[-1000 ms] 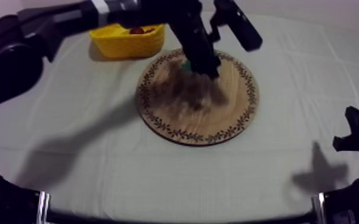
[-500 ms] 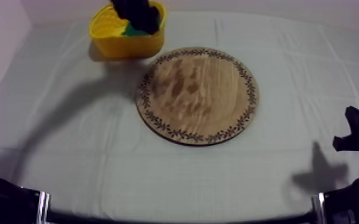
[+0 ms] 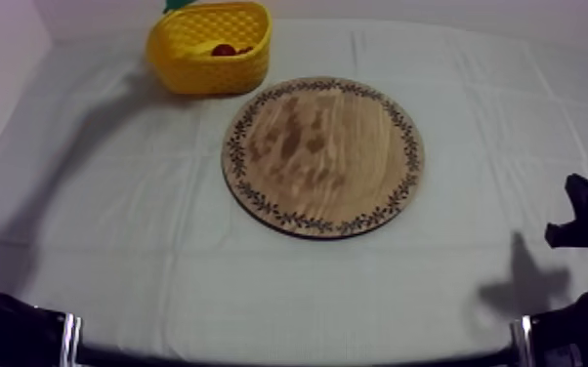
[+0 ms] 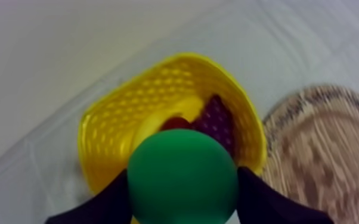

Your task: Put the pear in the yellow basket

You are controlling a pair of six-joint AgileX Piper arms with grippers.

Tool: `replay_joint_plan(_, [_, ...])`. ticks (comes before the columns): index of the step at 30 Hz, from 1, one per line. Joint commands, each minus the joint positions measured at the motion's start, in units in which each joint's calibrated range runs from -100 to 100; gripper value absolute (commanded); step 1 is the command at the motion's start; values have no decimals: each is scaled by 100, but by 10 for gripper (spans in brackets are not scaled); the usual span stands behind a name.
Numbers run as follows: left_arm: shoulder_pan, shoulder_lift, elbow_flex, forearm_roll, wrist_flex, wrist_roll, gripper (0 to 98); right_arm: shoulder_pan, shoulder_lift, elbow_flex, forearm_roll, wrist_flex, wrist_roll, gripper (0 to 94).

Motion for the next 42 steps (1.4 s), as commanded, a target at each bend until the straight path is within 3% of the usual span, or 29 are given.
replay_joint_plan(1, [-45, 394, -388, -7, -88, 91, 477, -1, 1, 5, 1, -6, 2, 5])
replay_joint_plan(12, [3, 1534, -823, -129, -56, 299, 450, -1, 1, 5, 1, -6, 0, 5])
replay_joint_plan(23, [81, 1731, -955, -226, -44, 377, 464, -1, 1, 5, 1, -6, 0, 5])
replay_joint_plan(25, [90, 1696, -958, -244, -44, 407, 512, -1, 1, 5, 1, -6, 0, 5])
replay_joint_plan(29, [86, 1602, -987, -246, 131, 511, 796, -1, 1, 5, 1, -6, 0, 5])
replay_joint_plan(32, [87, 1520, -1051, -276, 299, 615, 903, -1, 1, 5, 1, -6, 0, 5])
replay_joint_plan(38, [60, 1318, -931, -331, 326, 705, 953, -1, 1, 5, 1, -6, 1, 5])
replay_joint_plan(42, [9, 1093, -731, -391, 4, 769, 912, -1, 1, 5, 1, -6, 1, 5])
